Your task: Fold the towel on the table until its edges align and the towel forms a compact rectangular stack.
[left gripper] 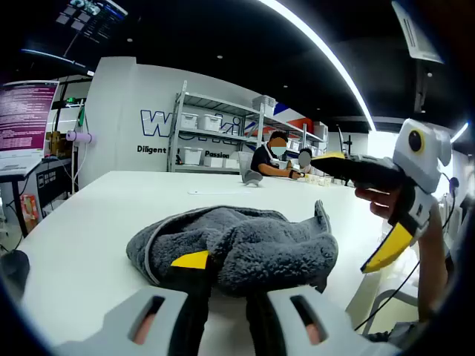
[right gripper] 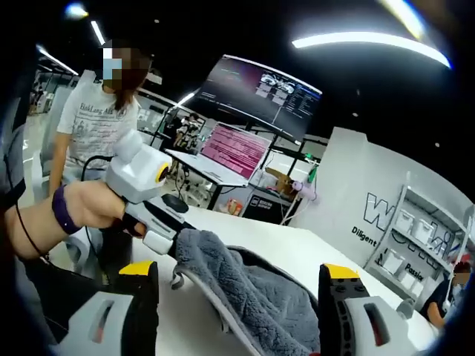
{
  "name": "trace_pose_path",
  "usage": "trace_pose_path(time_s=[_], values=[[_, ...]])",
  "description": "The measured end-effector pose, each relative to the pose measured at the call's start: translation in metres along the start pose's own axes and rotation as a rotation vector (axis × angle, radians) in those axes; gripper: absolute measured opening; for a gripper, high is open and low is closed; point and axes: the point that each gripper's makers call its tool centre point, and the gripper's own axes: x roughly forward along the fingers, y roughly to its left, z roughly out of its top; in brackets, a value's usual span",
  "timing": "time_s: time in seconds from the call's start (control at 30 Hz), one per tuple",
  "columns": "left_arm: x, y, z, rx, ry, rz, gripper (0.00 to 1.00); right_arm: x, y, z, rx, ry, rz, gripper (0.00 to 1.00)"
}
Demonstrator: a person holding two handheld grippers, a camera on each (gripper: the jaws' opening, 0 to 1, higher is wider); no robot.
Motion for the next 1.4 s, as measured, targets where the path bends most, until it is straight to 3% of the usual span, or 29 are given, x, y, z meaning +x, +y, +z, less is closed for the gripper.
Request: trace_pose_path(time_s=[0.1, 0.23, 0.4, 0.5, 0.63, 0.83, 1.4], values=[[0.000, 0.000, 0.000, 0.000, 0.000, 0.000, 0.18, 0.009, 0.012, 0.000, -0.105, 0.024, 0.028, 0.91], [0.000, 0.000, 0.000, -0.001, -0.001, 0.000, 0.18, 0.017, 0.022, -0.001, -0.159, 0.043, 0.032, 0.85], [-0.001, 0.000, -0.001, -0.001, 0.000, 0.000, 0.18, 0.022, 0.029, -0.011, -0.314, 0.110, 0.044, 0.65], [-0.001, 0.000, -0.001, -0.001, -0.001, -0.001, 0.18, 0.025, 0.038, -0.013, -0.313, 0.101, 0.072, 0.62], [-0.001, 0.000, -0.001, -0.003, -0.001, -0.001, 0.18, 0.027, 0.046, -0.013, -0.355, 0.092, 0.094, 0.44], [-0.001, 0.000, -0.001, -0.003, -0.001, 0.000, 0.18, 0.028, 0.050, -0.014, -0.390, 0.086, 0.118, 0.28], [-0.002, 0.002, 0.001, -0.009, -0.004, 0.001, 0.18, 0.025, 0.052, -0.012, -0.389, 0.046, 0.123, 0.12]])
